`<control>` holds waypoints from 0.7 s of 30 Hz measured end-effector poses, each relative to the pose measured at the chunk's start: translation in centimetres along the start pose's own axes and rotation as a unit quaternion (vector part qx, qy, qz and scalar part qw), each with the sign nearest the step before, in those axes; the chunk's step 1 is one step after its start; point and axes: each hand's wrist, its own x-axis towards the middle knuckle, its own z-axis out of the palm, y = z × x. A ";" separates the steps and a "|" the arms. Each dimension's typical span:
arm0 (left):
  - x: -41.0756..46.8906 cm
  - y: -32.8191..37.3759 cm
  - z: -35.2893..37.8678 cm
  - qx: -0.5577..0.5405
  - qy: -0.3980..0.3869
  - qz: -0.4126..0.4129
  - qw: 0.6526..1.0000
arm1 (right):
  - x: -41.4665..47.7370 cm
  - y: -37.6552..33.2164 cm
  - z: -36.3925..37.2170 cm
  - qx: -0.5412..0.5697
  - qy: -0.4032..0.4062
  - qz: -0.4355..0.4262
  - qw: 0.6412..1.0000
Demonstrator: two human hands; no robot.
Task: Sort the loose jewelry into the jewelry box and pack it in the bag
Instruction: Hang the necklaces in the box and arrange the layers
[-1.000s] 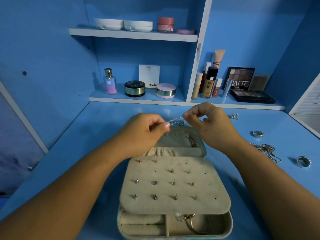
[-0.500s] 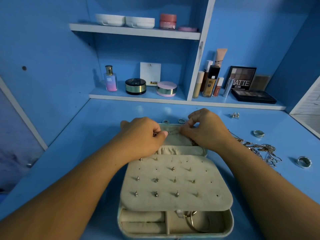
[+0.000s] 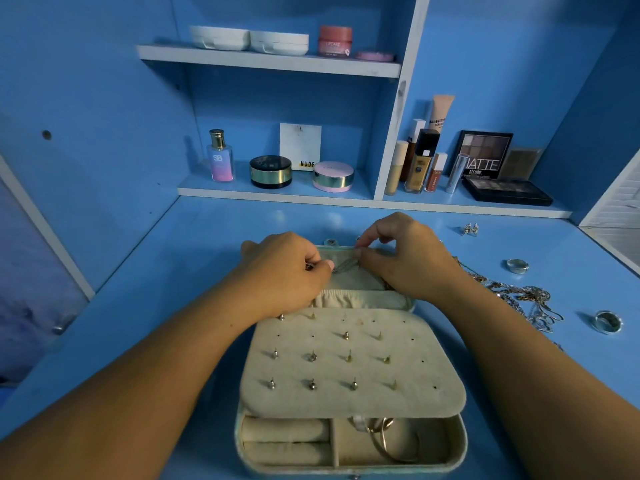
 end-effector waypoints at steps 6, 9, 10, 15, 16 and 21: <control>-0.1 0.0 -0.1 -0.011 -0.004 -0.001 1.000 | 0.1 0.4 0.0 -0.049 -0.036 -0.040 0.997; -0.1 0.1 -0.1 -0.014 -0.004 -0.002 1.000 | 0.0 0.4 -0.1 -0.072 -0.027 -0.050 0.996; -0.1 0.1 -0.1 -0.015 -0.004 -0.003 1.000 | -0.1 0.4 -0.2 -0.073 -0.024 -0.054 0.996; -0.1 0.1 -0.2 -0.024 -0.013 -0.005 1.000 | -0.2 0.3 -0.6 -0.084 -0.065 -0.058 0.993; -0.1 0.0 -0.3 -0.031 -0.018 -0.006 0.999 | -0.2 0.3 -0.7 -0.089 -0.072 -0.058 0.992; -0.1 -0.1 -0.9 -0.077 -0.069 -0.027 0.994 | -0.2 0.3 -0.7 -0.097 -0.082 -0.046 0.991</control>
